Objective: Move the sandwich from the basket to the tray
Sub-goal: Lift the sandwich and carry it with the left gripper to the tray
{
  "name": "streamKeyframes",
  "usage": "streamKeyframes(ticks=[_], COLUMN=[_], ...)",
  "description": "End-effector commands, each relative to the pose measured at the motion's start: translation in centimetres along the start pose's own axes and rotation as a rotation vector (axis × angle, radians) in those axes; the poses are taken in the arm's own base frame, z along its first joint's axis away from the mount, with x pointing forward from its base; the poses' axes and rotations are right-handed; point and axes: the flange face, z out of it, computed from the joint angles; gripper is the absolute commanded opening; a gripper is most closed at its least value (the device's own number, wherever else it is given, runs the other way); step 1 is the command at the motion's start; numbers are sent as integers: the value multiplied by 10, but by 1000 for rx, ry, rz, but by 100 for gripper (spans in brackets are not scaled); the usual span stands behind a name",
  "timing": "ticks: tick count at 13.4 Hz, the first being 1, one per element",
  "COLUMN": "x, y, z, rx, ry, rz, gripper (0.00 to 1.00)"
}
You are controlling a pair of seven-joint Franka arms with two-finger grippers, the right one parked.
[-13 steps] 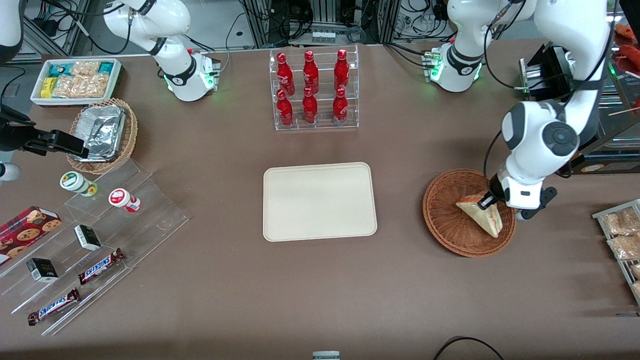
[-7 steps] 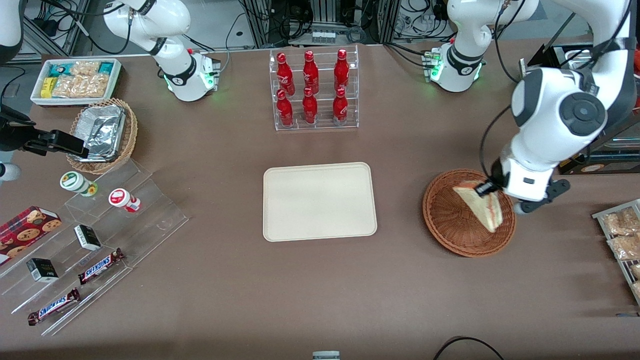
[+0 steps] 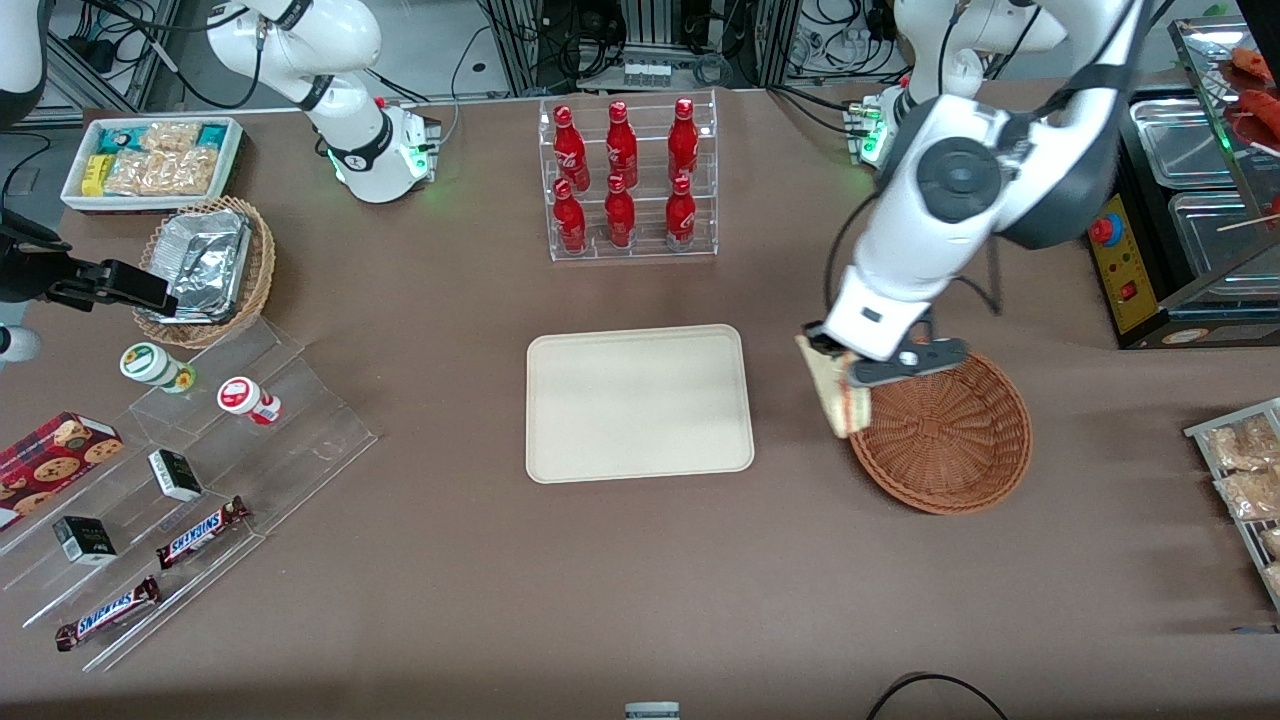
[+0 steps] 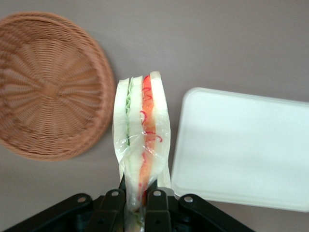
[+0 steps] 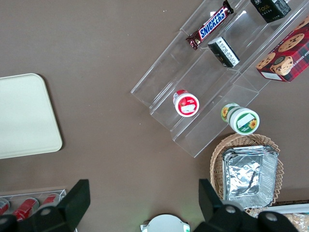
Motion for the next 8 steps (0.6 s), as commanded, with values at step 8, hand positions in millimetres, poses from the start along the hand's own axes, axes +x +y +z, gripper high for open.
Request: streamKeyframes(ticks=[8], x=[-70], y=[184], z=[109], rx=[97], ry=[-15], rz=[156], gripper=[0])
